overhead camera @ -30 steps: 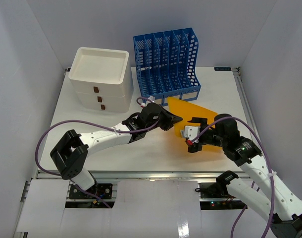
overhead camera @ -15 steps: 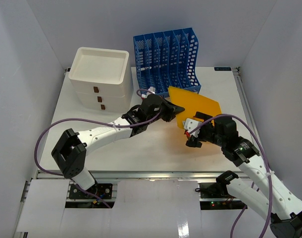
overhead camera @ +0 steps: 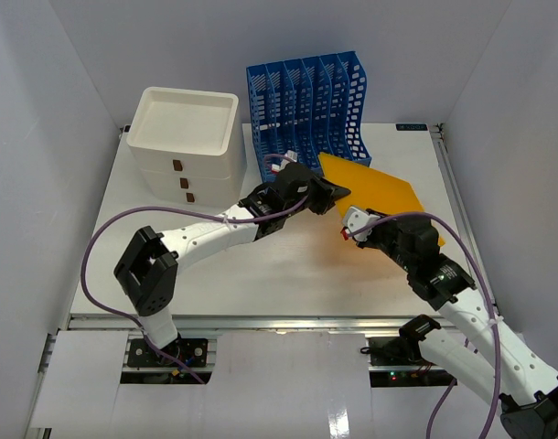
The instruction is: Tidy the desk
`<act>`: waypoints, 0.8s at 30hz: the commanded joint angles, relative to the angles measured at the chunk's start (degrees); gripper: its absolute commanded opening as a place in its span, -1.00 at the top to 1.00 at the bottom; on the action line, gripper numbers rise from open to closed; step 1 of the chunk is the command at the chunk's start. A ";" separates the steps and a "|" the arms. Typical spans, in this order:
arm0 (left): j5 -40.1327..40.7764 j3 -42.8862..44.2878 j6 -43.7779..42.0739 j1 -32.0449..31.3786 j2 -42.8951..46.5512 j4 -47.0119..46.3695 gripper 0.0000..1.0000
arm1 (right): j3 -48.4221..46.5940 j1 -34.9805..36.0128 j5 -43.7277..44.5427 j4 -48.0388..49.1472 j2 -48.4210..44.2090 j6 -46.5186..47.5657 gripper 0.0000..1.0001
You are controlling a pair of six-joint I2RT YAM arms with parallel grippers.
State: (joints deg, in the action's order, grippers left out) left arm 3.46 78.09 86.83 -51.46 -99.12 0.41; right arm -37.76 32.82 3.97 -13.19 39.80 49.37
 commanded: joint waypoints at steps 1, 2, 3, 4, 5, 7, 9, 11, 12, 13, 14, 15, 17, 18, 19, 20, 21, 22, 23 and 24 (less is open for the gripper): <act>1.08 3.59 0.38 0.13 2.11 -1.32 1.00 | -2.08 0.40 2.00 1.31 0.17 0.25 0.66; 1.31 3.63 0.15 0.13 2.30 -1.22 1.00 | -2.27 0.40 1.04 0.22 0.12 0.07 0.74; 1.67 3.65 -0.42 0.18 2.55 -1.15 1.00 | -2.52 0.40 -0.08 -0.38 -0.15 -0.28 0.81; 1.99 3.73 -1.22 0.20 2.83 -1.05 0.97 | -2.83 0.42 -1.02 -0.94 -0.47 -0.68 0.84; 2.21 3.89 -2.14 0.16 3.13 -0.93 0.91 | -3.16 0.47 -1.70 -1.66 -0.76 -1.06 0.84; 2.72 4.14 -3.80 0.19 3.78 -0.85 0.70 | -4.10 0.43 -3.52 -3.30 -0.95 -1.62 0.85; 2.95 4.26 -6.06 0.44 4.57 -1.47 0.30 | -5.63 0.42 -5.86 -5.27 -0.67 -1.94 0.84; 2.50 4.65 -9.40 0.93 5.62 -2.35 -0.27 | -7.21 0.40 -7.65 -6.24 -0.02 -2.06 0.84; 2.26 5.00 -11.27 1.26 6.16 -2.43 -0.56 | -8.00 0.40 -8.33 -6.55 0.41 -2.06 0.84; 2.07 5.55 -13.31 1.63 6.68 -2.07 -0.83 | -8.76 0.40 -8.91 -6.68 0.92 -2.00 0.84; 2.01 6.29 -15.16 1.81 7.04 -1.95 -0.94 | -9.21 0.40 -9.28 -6.77 1.28 -1.99 0.85; 2.34 7.63 -17.31 2.03 7.59 -1.41 -0.95 | -9.72 0.40 -9.78 -6.84 1.71 -1.88 0.85; 3.01 10.02 -21.41 2.38 8.67 0.43 -0.96 | -10.58 0.40 -10.58 -6.88 2.47 -1.62 0.85; 3.88 10.84 -24.13 2.65 9.77 1.40 -0.96 | -11.19 0.35 -10.82 -6.79 2.68 -1.22 0.85; 4.98 11.55 -26.48 2.84 11.05 2.17 -0.96 | -11.93 0.32 -11.15 -6.76 3.14 -0.68 0.85; 6.11 12.16 -28.46 2.97 12.30 2.95 -0.96 | -12.71 0.30 -11.48 -6.75 3.72 -0.14 0.85; 7.41 12.56 -30.61 3.08 13.71 3.52 -0.96 | -13.67 0.25 -11.71 -6.69 4.23 0.37 0.85; 8.27 12.73 -32.74 3.12 15.36 3.98 -0.96 | -14.86 0.15 -11.83 -6.67 5.01 0.73 0.85; 9.01 12.71 -34.84 3.12 17.16 4.34 -0.96 | -16.21 0.02 -11.89 -6.67 5.93 0.98 0.85; 10.45 12.07 -36.88 3.12 19.25 4.40 -0.96 | -17.81 -0.30 -12.00 -6.61 6.95 0.93 0.85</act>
State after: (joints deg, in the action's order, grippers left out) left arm 6.66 86.68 61.97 -49.42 -91.06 6.61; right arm -50.32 32.91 -5.04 -17.97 43.88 48.83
